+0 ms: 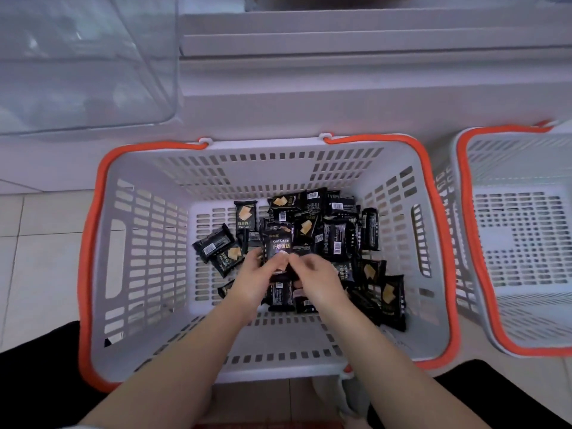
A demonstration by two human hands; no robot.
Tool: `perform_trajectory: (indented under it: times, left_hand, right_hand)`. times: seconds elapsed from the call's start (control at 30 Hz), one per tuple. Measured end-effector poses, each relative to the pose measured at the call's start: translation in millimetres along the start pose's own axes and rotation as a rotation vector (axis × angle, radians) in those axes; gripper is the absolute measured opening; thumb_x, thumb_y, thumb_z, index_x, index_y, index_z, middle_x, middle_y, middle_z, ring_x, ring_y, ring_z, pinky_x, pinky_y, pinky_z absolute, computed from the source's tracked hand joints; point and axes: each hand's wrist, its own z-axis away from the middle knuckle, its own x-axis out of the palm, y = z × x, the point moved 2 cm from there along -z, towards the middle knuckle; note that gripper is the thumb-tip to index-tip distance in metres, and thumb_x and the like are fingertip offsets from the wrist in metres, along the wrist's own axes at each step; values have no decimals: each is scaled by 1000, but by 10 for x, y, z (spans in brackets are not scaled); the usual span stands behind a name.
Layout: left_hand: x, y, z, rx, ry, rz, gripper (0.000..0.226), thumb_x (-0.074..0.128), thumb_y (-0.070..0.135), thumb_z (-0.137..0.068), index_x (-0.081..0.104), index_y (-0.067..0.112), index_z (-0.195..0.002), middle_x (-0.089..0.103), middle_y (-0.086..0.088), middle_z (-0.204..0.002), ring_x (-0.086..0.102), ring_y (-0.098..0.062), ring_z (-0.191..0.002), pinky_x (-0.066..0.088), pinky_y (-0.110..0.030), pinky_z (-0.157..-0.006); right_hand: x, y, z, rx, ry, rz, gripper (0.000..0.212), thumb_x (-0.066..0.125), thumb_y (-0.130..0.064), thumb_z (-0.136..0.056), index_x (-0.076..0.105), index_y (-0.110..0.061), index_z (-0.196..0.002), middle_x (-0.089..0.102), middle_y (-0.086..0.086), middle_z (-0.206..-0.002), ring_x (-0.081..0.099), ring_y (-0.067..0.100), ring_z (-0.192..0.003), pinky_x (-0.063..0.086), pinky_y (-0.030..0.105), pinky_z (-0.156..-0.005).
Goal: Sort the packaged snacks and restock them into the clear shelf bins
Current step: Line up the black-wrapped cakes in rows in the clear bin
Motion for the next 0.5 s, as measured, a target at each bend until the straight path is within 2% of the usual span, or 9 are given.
perform_trajectory:
  times: [0.1,0.13,0.2,0.27,0.3,0.37,0.47,0.5]
  left_hand:
    - [-90,-61,-125,-46,104,-94,64,62,38,-86,33,19,-140,47,5,-117,48,-11,-94,39,-29,-82]
    - [-141,-91,-160,-66,123,-149,64,63,37,-86,34,18,-139,49,4,-117,50,-12,-93,41,-29,-80]
    - [-266,-156,-218,-59,147,-335,60,65,34,-85,39,14,-135,54,-2,-125,56,-19,-99,46,-29,-83]
    - [-369,-195,-230,-25,156,-494,51,66,28,-85,46,11,-129,64,-3,-111,62,-17,-87,50,-23,-68]
    - [-417,-202,-229,-4,159,-540,45,66,26,-85,49,12,-125,66,1,-100,62,-14,-78,48,-19,-59]
    - [-490,-189,-215,19,159,-589,40,66,27,-85,52,15,-121,63,9,-87,60,-6,-69,43,-15,-52]
    - [-558,-158,-188,33,157,-601,49,65,33,-85,47,14,-126,59,11,-95,55,0,-72,42,-17,-62]
    - [-564,-151,-173,37,159,-596,51,65,33,-85,45,14,-128,58,12,-96,53,3,-71,42,-14,-61]
  right_hand:
    - [-177,15,-252,-46,138,202,37,40,-43,-97,54,-12,-110,61,-2,-95,55,8,-75,44,22,-63]
    - [-251,21,-347,-66,202,259,37,41,-40,-97,54,-9,-112,61,3,-102,55,9,-76,43,23,-63]
    - [-389,50,-538,-59,339,292,43,46,-35,-96,48,-3,-125,54,14,-125,56,23,-102,46,33,-83]
    - [-468,89,-692,10,416,284,54,50,-33,-95,38,0,-136,43,17,-138,45,31,-124,41,39,-97]
    - [-477,98,-743,31,437,299,56,52,-33,-94,36,0,-137,41,17,-139,43,32,-126,40,40,-98]
    - [-439,112,-790,18,487,405,52,55,-31,-92,41,1,-131,43,19,-134,43,33,-124,42,41,-94]
    - [-272,151,-794,-24,505,660,43,56,-29,-91,43,-3,-121,42,18,-128,42,32,-118,44,41,-87]
    - [-207,182,-790,-33,485,736,40,56,-26,-91,41,-4,-121,40,17,-129,43,31,-117,44,39,-86]
